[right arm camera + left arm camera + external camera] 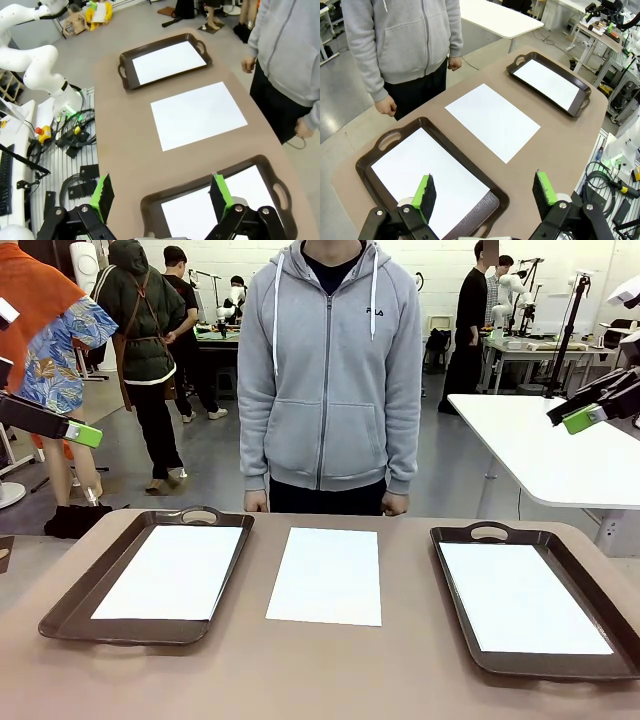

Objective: Sort the A4 documents.
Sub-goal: Receive the A4 Paper.

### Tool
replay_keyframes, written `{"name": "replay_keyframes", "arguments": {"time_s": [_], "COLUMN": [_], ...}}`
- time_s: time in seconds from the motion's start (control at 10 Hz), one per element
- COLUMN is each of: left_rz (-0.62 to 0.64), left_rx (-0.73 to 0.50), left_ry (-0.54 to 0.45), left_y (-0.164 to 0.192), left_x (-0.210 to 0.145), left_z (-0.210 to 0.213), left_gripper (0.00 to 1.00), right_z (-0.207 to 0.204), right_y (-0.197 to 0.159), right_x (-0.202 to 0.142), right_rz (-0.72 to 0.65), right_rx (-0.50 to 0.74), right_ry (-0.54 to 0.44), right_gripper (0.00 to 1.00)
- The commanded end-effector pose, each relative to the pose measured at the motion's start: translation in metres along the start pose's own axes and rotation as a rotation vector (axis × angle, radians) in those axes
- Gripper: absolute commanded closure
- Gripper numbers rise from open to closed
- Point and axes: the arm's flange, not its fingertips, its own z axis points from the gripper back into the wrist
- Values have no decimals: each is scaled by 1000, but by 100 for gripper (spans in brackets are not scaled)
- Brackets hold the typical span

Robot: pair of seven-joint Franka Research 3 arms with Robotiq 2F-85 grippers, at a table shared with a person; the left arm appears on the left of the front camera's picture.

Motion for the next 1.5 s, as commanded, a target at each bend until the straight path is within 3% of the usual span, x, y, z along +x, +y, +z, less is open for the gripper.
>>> {"name": "replay_keyframes", "arguments": {"time_s": [0.0,0.7,1.4], "left_rz": [-4,-4,-4], "left_rx": [-6,-6,-6], "left_ry": [-3,-3,-3], "left_y": [0,0,0], "left_x": [0,0,0], "left_z": [0,0,0], "left_gripper": [0,0,0], "right_z": [-5,13,21], "right_y": [-3,-16,-23], "right_x": [-4,-25,-24], "right_rz": [-18,-202,-205], "right_rx": [-33,-176,-186], "right_ry": [5,-41,-36], "right_gripper": [0,0,0]}}
